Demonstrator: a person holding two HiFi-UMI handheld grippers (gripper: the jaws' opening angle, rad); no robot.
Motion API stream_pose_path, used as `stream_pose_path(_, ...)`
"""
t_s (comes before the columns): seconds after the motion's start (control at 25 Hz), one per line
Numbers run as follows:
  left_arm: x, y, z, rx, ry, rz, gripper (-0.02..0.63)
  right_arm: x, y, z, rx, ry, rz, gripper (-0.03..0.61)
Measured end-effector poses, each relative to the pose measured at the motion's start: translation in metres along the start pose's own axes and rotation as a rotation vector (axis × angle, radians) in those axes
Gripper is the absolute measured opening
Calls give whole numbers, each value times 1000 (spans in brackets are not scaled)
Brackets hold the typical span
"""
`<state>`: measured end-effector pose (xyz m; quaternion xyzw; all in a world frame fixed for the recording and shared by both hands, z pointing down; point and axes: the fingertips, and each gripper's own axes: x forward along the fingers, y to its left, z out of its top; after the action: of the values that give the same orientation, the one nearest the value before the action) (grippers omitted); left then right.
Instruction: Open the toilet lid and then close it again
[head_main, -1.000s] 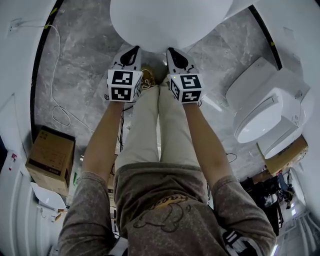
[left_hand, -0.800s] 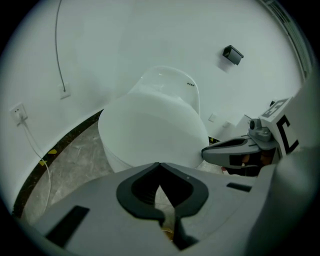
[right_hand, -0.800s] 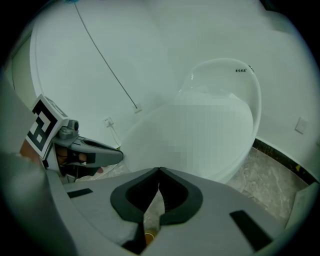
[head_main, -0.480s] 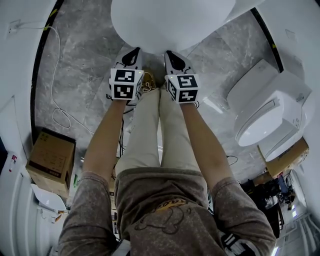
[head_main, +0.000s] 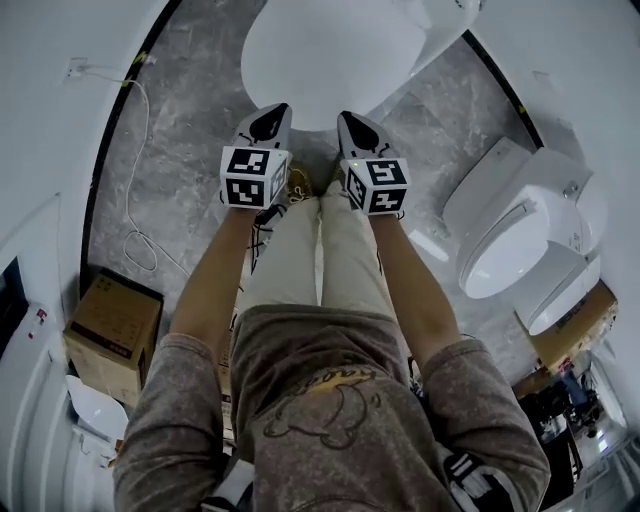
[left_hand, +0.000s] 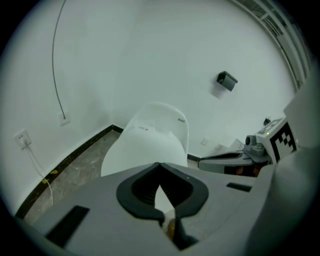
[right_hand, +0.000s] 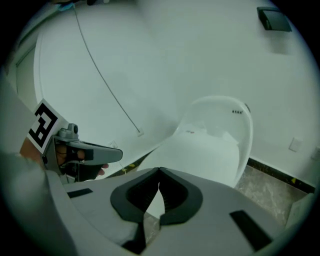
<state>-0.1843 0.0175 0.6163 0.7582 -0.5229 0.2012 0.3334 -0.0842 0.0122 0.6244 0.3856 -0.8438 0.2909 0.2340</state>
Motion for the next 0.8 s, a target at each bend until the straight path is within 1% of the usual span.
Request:
stream_pose_path(0.12,-43,-19,62,-24,-72,-2,9,-42,16,63,6,-80,21,26)
stream_pose_path(0.2,-77,-35,100,-28,-122,-2,9,-77,30,99,-11,-125,51,26)
stream_pose_path(0.32,-126,-67,154,0,-203,-22,9,-135,44,147,-50,-199,81,26)
stream_pose_path(0.4,-159,-86,182,24,-257,-35,8,-174,50,172,-75,-251,86,26)
stream_pose_path(0.48,-191,-104,203,58,-308,-42,9,-211,53,191,-108,-297,78,26)
stream_pose_path(0.6,-233,-126,223,106,-382,-53,9,-258,54,211,-139,-355,63,26)
stream_pose_path(0.72,-267,-139,236,129,-457,-53,9,-293,59,230,-177,-414,56,26)
stream_pose_path(0.8,-283,-144,239,129,-495,-41,9,-311,59,241,-180,-458,41,26)
